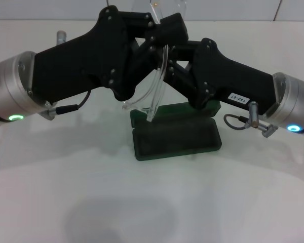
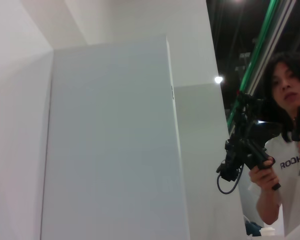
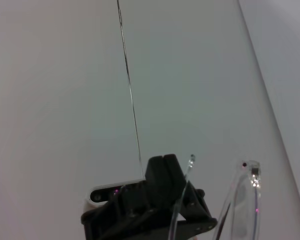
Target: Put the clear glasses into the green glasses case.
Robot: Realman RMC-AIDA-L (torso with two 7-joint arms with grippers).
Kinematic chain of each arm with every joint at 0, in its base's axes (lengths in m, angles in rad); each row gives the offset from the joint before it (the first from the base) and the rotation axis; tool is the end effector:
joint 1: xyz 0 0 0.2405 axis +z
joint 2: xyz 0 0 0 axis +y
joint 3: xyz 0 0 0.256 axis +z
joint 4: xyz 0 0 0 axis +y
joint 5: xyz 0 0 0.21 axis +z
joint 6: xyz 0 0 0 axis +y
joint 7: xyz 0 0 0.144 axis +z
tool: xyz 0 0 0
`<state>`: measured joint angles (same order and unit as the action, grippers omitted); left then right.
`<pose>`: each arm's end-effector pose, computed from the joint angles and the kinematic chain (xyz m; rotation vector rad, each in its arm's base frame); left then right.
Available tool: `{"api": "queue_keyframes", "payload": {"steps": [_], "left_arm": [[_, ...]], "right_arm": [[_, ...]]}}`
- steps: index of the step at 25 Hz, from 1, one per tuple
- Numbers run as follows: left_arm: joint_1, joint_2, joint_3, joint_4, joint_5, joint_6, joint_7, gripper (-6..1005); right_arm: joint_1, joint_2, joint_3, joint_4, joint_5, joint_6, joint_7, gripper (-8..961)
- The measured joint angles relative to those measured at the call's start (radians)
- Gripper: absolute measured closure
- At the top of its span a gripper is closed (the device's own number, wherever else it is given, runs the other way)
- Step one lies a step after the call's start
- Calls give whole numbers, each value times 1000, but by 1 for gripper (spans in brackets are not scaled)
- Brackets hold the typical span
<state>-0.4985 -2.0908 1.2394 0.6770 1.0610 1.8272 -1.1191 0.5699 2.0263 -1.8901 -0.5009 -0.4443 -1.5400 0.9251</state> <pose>-0.1465 0.2988 0.0131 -2.5552 0.0739 -1.6921 0.1409 0.3119 -0.0413 -2.5287 0.1820 1.6178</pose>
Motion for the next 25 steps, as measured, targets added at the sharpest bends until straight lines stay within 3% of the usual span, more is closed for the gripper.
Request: {"api": "queue_keyframes", "payload": {"steps": [25], "left_arm": [[0,2,-3,-22,-1,0,4,964]], "right_arm": [[-4,-1,-15,-4,-22,-40,8,844]]}}
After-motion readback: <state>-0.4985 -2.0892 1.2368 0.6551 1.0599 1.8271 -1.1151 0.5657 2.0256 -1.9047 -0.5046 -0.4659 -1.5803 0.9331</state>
